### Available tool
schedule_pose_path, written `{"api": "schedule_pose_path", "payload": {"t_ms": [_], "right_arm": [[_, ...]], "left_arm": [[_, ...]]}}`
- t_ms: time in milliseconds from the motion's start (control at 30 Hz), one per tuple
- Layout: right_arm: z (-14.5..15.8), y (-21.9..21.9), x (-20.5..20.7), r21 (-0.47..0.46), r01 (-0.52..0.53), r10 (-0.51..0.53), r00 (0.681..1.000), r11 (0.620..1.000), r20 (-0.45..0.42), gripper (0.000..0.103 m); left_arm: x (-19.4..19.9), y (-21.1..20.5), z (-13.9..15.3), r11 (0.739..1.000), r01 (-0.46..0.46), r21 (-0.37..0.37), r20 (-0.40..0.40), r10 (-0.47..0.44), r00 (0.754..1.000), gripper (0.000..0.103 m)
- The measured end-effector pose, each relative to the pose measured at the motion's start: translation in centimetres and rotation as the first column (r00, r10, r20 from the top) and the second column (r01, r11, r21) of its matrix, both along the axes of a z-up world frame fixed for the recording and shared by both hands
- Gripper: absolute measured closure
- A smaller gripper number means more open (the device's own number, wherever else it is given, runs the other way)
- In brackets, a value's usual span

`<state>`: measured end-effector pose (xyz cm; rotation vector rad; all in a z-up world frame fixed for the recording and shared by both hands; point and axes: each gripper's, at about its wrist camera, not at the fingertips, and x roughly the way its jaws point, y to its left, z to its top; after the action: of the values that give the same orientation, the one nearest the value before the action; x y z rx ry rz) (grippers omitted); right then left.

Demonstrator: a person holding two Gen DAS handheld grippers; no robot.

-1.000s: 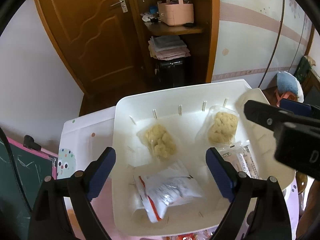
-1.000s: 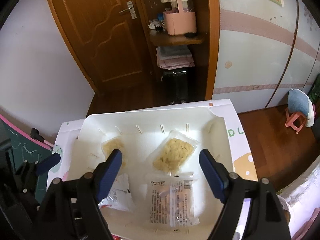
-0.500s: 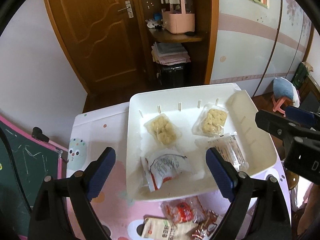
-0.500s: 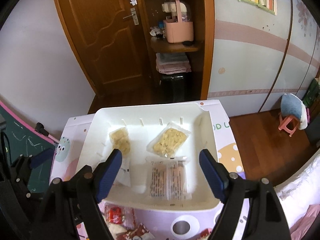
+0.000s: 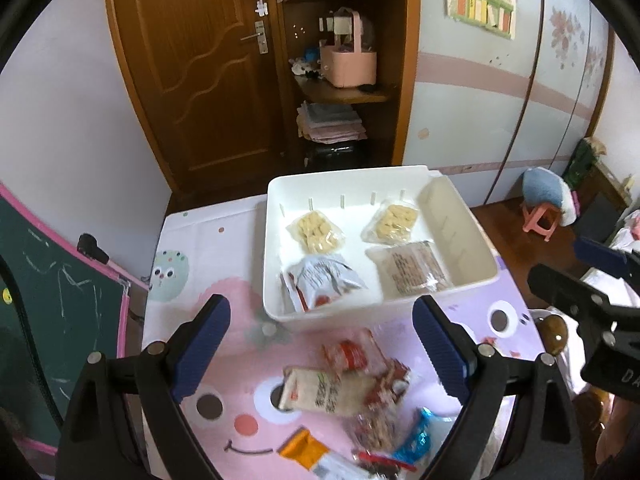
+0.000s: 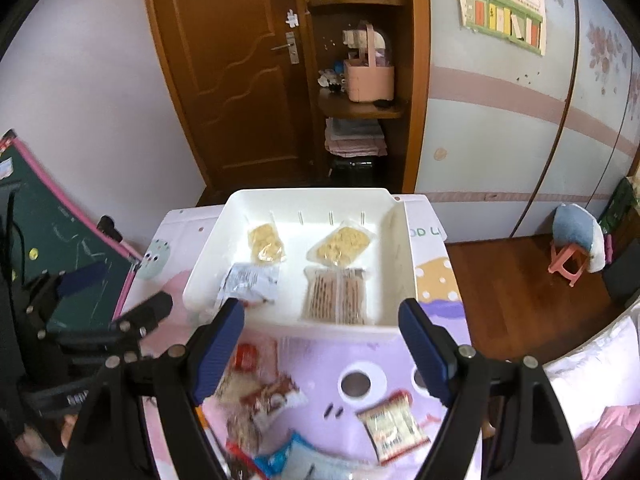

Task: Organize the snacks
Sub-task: 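Move both tools back over the remaining snacks on the table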

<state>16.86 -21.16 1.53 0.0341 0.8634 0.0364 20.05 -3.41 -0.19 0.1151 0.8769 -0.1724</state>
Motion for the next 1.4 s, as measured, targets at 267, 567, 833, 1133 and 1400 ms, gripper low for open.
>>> {"api": "schedule_pose_path", "payload": {"t_ms": [267,567,833,1133,1400], "right_arm": [[1.1,0.4,-7.2,0.005,-0.017,0.017,0.999,1.0,0.034,0.017],[-2.9,0.0,-12.2,0.032,0.056,-0.056,0.998,0.998,0.008,0.01],[-7.6,1.3,-13.9,0.018,0.048,-0.046,0.997,0.999,-0.069,0.0],[-16.0,1.0,-13.2,0.019,0.133,-0.123,0.958,0.991,-0.258,0.0],[-20.4,1.6,-12.7,-0.029,0.122,-0.124,0.929,0.992,-0.35,0.0]], "left_arm": [[-5.8,2.0,1.3,0.998,-0.017,-0.056,0.022,0.018,1.0,0.011],[-10.7,4.7,-0.5,0.983,-0.105,-0.153,-0.007,0.105,0.994,0.011],[-13.8,5.3,-3.8,0.977,-0.162,-0.138,0.006,0.165,0.986,0.008],[-12.3,4.9,-10.9,0.975,-0.205,-0.083,-0.101,0.196,0.975,0.008],[-10.0,4.9,-16.9,0.967,-0.254,-0.019,-0.206,0.245,0.947,0.008]]}}
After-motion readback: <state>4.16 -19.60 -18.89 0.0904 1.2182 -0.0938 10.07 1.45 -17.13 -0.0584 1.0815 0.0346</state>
